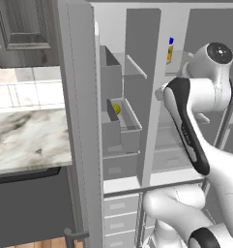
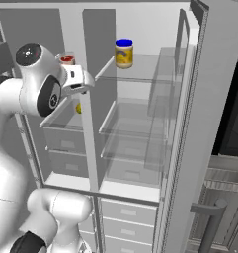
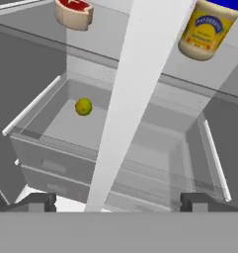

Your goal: There's a steak in the fridge that needs to be moved to the freezer for freezing. Pick up the steak from the fridge, place it on any shelf in the freezer, and close the fridge and freezer doors when done.

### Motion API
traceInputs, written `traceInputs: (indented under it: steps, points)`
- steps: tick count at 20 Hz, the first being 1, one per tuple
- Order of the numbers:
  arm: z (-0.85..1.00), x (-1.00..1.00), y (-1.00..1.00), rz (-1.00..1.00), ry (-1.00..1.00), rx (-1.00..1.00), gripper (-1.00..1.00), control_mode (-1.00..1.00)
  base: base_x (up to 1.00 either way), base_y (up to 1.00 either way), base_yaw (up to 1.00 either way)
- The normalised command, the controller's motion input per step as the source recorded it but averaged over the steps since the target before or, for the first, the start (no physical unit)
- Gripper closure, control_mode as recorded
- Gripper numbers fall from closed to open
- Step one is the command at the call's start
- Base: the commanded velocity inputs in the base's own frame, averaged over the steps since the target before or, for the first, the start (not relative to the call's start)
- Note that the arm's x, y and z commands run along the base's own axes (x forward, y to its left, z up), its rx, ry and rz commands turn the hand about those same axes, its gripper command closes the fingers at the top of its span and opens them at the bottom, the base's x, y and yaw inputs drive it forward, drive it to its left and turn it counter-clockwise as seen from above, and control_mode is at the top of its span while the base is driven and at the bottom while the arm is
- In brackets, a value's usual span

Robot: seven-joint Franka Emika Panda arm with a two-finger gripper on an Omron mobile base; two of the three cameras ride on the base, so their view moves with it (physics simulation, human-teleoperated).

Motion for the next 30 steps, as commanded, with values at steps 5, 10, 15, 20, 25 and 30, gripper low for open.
traceInputs:
  steps: [5,10,15,20,25,30]
  points:
    - [-0.03,-0.48,-0.04,-0.23,-0.01,0.1,-1.0,-1.0,0.0,0.0,0.0]
    - [-0.08,-0.37,-0.07,-0.15,-0.04,0.22,-1.0,-1.0,0.0,0.0,0.0]
    - [0.0,-0.53,-0.04,0.0,-0.19,0.25,-1.0,-1.0,0.0,0.0,0.0]
    - [0.0,-0.87,0.0,0.0,-0.15,0.09,-1.0,-1.0,0.0,0.0,0.0]
    - [0.0,-0.77,0.0,0.0,-0.07,0.0,-1.0,-1.0,0.0,0.0,0.0]
    - [0.0,-0.29,0.0,-0.05,-0.01,-0.04,-1.0,-1.0,0.0,0.0,0.0]
